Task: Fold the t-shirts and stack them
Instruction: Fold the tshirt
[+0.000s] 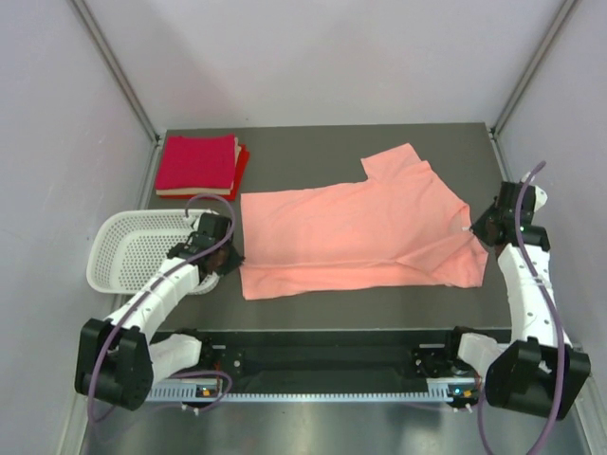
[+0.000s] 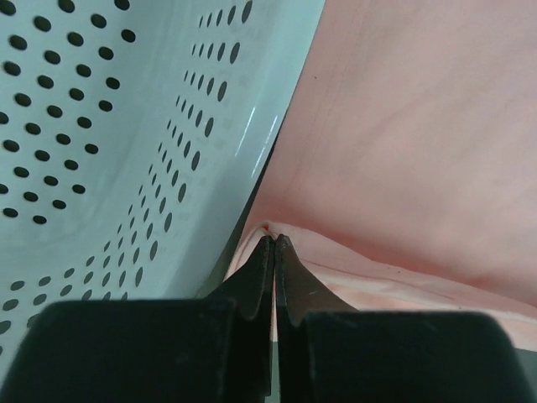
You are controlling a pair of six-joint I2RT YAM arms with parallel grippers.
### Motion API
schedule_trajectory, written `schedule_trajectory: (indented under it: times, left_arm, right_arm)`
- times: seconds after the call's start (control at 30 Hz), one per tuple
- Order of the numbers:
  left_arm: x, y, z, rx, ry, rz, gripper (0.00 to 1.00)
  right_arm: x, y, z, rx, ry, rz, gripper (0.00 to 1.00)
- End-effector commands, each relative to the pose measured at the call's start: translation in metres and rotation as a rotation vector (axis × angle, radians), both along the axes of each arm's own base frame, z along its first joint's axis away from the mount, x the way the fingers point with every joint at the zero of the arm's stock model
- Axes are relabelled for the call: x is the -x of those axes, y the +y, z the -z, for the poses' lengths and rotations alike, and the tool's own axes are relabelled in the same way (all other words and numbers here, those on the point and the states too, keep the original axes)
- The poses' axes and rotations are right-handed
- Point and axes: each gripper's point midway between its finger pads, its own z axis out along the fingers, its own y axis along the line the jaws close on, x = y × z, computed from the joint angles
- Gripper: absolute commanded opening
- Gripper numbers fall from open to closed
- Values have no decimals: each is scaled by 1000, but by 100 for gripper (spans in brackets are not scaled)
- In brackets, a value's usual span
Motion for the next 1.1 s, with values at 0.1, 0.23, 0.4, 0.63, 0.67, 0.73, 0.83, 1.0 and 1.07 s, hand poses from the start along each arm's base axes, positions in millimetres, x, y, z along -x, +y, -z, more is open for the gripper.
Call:
schedule_trajectory:
  times: [0.1,0.23,0.4,0.63,0.67,0.73,0.83,1.0,1.07]
  left_arm:
    - [-27,8,-18,-63,-53,-21,0]
    - [-28,7,-13,-68,-39,-19,0]
    - [-28,9,-6,-80,-21,-18,0]
    - [-30,8,-1,-87,-6,-14,0]
    - [-30,8,0,-88,-5,-14,0]
    - [-31,7,1,-85,1,-11,0]
    - [-31,5,3,-75,8,-5,0]
    - [-32,4,5,-77,16,-1,0]
    - [-32,4,6,-77,19,-1,0]
  right_arm:
    - [-45,-8,-31,35,-83,-31,0]
    - [-54,-10,-20,33,-42,-46,0]
    - [-67,-11,-8,25,-8,-64,0]
    - [-81,-17,-6,61,39,-106,0]
    - [-83,-19,-6,68,43,-104,0]
    - [-85,-20,-4,72,48,-104,0]
    - [-91,-16,0,60,52,-124,0]
    - [-97,-20,6,75,86,-133,0]
    - [-101,-20,5,72,87,-140,0]
